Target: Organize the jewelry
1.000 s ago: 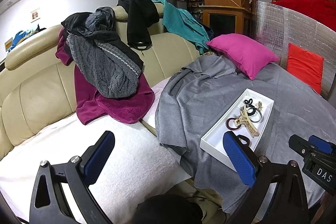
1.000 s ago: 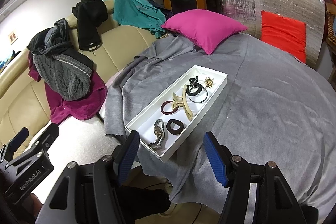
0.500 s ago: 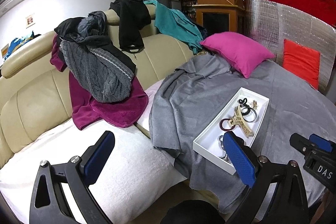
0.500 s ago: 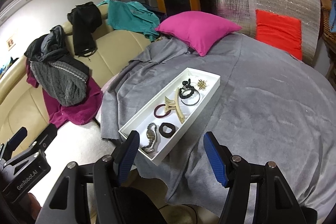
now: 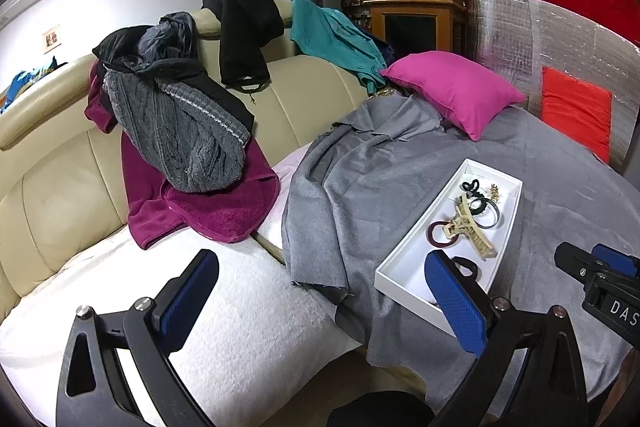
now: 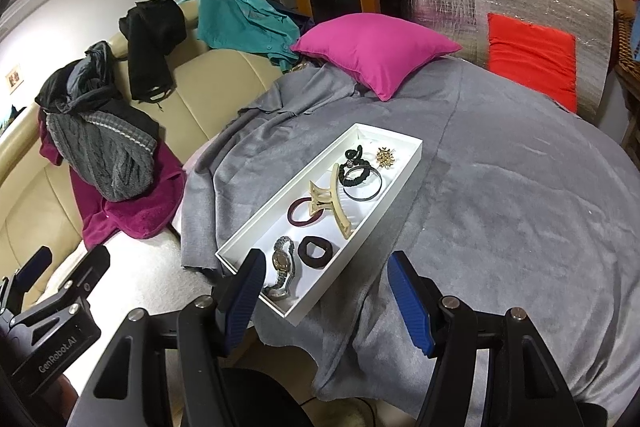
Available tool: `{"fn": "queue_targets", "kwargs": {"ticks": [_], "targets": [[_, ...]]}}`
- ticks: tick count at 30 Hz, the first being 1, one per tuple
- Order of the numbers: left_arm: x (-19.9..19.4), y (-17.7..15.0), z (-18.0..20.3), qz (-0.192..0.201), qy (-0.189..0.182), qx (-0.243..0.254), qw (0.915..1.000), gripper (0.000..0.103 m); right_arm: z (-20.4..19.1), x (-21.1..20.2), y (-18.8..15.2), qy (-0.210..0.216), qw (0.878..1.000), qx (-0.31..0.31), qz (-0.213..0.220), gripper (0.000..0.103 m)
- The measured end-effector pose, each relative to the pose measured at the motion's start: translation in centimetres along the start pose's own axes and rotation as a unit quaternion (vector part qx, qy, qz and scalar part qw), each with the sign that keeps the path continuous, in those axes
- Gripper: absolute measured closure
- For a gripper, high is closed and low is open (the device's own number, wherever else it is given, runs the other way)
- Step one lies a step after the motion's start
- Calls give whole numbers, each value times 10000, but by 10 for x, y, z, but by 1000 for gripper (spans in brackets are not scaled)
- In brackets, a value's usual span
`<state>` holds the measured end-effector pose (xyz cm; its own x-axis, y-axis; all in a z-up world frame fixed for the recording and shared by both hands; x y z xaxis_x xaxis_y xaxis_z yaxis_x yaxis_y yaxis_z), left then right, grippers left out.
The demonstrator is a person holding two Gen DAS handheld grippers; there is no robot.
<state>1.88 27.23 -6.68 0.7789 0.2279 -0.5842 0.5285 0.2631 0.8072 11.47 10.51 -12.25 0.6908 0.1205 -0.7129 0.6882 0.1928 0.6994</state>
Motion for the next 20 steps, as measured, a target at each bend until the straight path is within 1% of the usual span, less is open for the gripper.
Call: {"fn": "queue_targets", "kwargs": {"ticks": [12,18,20], "targets": [[27,6,-13,-110,-4,-77,9999,1,-23,26,18,24,9998,-178,-65,36],[32,12,-12,-28,-56,-67,10000,1,-26,35,23,49,9998,-186,-105,36],[36,12,-9,-74,-48,-16,10000,1,-24,38,24,27,9998,-195,-105,36]]}}
Point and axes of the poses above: each gripper's, at about its wrist camera, not at the fingertips, and x roughly the way its jaws point, z to its right, y to its top, the point moved 8 cm from there along x, roughly the way its jaws point, and after that the axes turned 15 degrees about -y, right-handed, at the moved point
